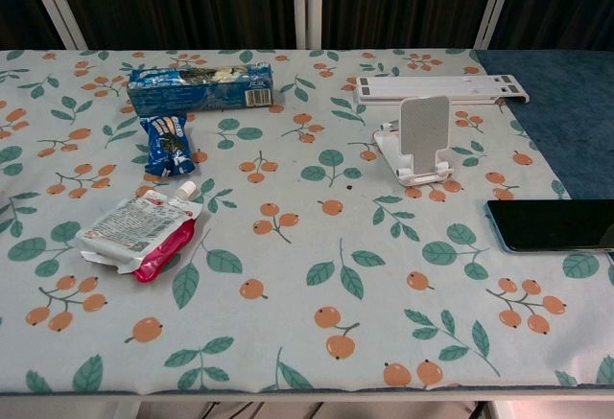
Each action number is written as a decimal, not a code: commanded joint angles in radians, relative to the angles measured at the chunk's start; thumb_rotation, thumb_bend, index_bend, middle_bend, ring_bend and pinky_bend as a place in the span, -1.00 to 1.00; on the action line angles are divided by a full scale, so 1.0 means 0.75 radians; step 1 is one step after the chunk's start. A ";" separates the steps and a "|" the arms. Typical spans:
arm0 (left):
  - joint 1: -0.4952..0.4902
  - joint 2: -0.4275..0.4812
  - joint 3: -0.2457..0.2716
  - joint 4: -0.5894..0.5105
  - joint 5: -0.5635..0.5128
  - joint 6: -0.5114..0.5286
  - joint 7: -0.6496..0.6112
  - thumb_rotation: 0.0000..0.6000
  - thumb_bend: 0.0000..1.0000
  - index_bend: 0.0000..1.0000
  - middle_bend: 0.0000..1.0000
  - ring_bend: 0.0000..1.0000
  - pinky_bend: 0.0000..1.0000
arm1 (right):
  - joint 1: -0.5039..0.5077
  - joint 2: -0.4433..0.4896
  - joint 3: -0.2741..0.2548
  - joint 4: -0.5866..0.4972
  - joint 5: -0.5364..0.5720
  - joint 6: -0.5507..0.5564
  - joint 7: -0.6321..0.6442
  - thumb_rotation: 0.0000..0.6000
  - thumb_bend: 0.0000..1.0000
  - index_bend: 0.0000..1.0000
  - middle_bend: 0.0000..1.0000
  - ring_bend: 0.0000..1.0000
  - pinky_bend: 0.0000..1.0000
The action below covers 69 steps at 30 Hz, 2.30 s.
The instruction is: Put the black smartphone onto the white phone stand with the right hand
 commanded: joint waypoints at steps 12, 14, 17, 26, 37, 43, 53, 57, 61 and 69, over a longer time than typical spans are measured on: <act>-0.009 -0.003 -0.003 0.003 0.009 -0.008 -0.003 0.48 -1.00 -0.82 -0.84 -0.81 -0.54 | 0.007 0.005 -0.014 -0.011 0.003 -0.038 -0.011 1.00 -0.89 -1.00 -1.00 -1.00 -1.00; -0.013 -0.004 -0.006 0.003 0.006 -0.013 -0.005 0.48 -1.00 -0.82 -0.84 -0.81 -0.54 | 0.012 0.010 -0.021 -0.022 0.011 -0.063 -0.014 1.00 -0.89 -1.00 -1.00 -1.00 -1.00; -0.018 -0.006 -0.007 0.004 0.004 -0.021 -0.010 0.49 -1.00 -0.82 -0.84 -0.81 -0.54 | 0.034 0.023 -0.036 -0.047 0.026 -0.132 -0.064 1.00 -0.92 -1.00 -1.00 -1.00 -1.00; -0.039 -0.040 -0.007 0.044 0.000 -0.056 -0.045 0.48 -1.00 -0.82 -0.84 -0.80 -0.54 | 0.257 0.087 -0.010 -0.225 0.232 -0.580 -0.257 1.00 -1.00 -1.00 -1.00 -1.00 -1.00; -0.044 -0.019 0.009 0.057 0.030 -0.054 -0.092 0.49 -1.00 -0.82 -0.84 -0.81 -0.54 | 0.436 -0.022 -0.001 -0.245 0.521 -0.797 -0.485 1.00 -1.00 -1.00 -1.00 -1.00 -1.00; -0.038 -0.020 0.014 0.064 0.025 -0.051 -0.098 0.49 -1.00 -0.82 -0.84 -0.80 -0.54 | 0.478 -0.095 0.009 -0.201 0.583 -0.827 -0.464 1.00 -1.00 -1.00 -1.00 -1.00 -1.00; -0.042 -0.027 0.020 0.073 0.026 -0.061 -0.102 0.48 -1.00 -0.82 -0.84 -0.81 -0.54 | 0.498 -0.152 -0.004 -0.139 0.554 -0.789 -0.427 1.00 -0.99 -0.89 -1.00 -1.00 -1.00; -0.040 -0.025 0.024 0.069 0.031 -0.057 -0.091 0.50 -1.00 -0.82 -0.84 -0.80 -0.54 | 0.505 -0.154 -0.012 -0.128 0.536 -0.788 -0.405 1.00 -0.95 -0.75 -1.00 -1.00 -1.00; -0.038 -0.023 0.025 0.067 0.027 -0.058 -0.090 0.49 -1.00 -0.82 -0.84 -0.80 -0.54 | 0.514 -0.157 -0.018 -0.123 0.531 -0.790 -0.398 1.00 -0.92 -0.68 -1.00 -1.00 -1.00; -0.040 -0.022 0.026 0.069 0.024 -0.063 -0.094 0.50 -1.00 -0.81 -0.84 -0.81 -0.54 | 0.531 -0.175 -0.029 -0.107 0.547 -0.785 -0.417 1.00 -0.83 -0.65 -1.00 -1.00 -1.00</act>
